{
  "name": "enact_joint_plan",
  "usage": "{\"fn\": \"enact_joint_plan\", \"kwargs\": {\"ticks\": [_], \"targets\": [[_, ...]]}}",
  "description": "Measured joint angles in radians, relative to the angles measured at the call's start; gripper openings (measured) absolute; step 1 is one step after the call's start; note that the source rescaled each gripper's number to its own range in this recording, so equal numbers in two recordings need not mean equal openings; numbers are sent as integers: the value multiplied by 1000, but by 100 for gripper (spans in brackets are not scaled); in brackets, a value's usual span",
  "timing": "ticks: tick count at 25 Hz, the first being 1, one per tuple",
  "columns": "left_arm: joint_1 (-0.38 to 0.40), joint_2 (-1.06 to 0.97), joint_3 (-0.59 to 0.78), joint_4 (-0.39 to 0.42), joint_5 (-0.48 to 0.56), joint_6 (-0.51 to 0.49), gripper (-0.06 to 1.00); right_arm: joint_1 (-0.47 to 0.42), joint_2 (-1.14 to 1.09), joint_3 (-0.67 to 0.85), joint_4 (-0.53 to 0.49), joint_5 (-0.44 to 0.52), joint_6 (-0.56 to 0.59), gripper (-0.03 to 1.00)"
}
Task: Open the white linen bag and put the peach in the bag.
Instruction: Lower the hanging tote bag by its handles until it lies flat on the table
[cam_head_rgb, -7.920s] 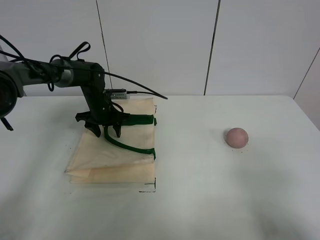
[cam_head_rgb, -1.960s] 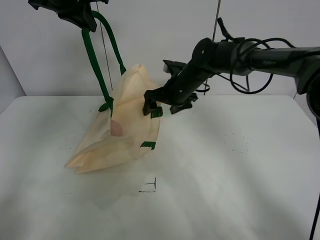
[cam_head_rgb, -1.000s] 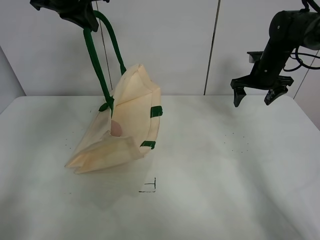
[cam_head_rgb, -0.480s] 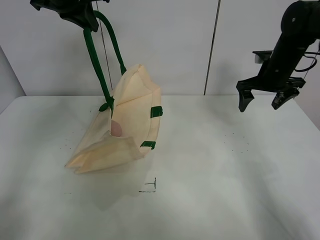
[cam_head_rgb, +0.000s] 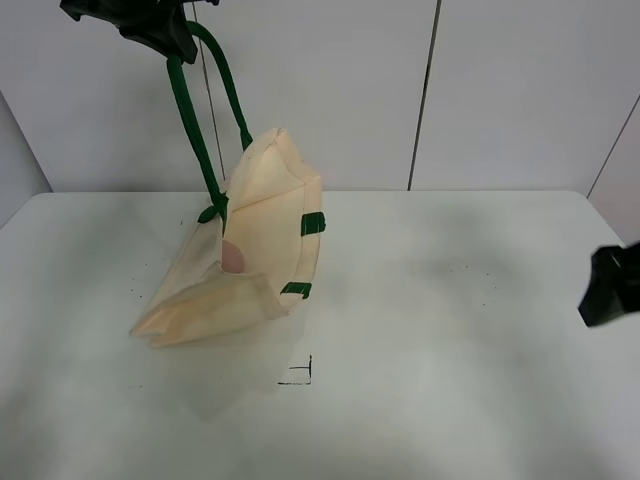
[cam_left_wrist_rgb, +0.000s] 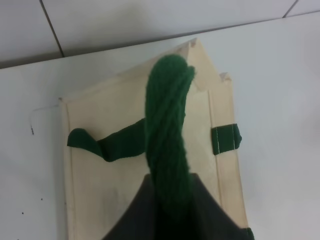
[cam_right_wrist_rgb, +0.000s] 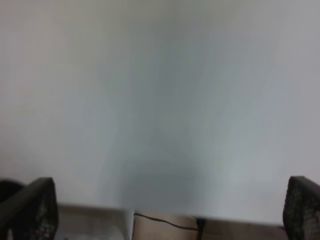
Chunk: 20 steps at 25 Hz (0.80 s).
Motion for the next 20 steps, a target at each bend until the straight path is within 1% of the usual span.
{"fn": "enact_joint_plan", "kwargs": {"ticks": [2, 5, 7, 9, 12, 15, 20], "targets": [[0, 0, 0, 0, 0, 0, 0, 0, -160, 109, -2, -15, 0, 100], [0, 0, 0, 0, 0, 0, 0, 0, -391, 244, -11, -101, -7, 100], [0, 0, 0, 0, 0, 0, 0, 0, -535, 311, -12, -148, -13, 100], [0, 0, 0, 0, 0, 0, 0, 0, -677, 368, -12, -173, -13, 100], [0, 0, 0, 0, 0, 0, 0, 0, -838, 419, -12, -178, -13, 100], [0, 0, 0, 0, 0, 0, 0, 0, -950, 423, -16, -181, -13, 100], [0, 0, 0, 0, 0, 0, 0, 0, -1018, 423, -16, -182, -13, 100]]}}
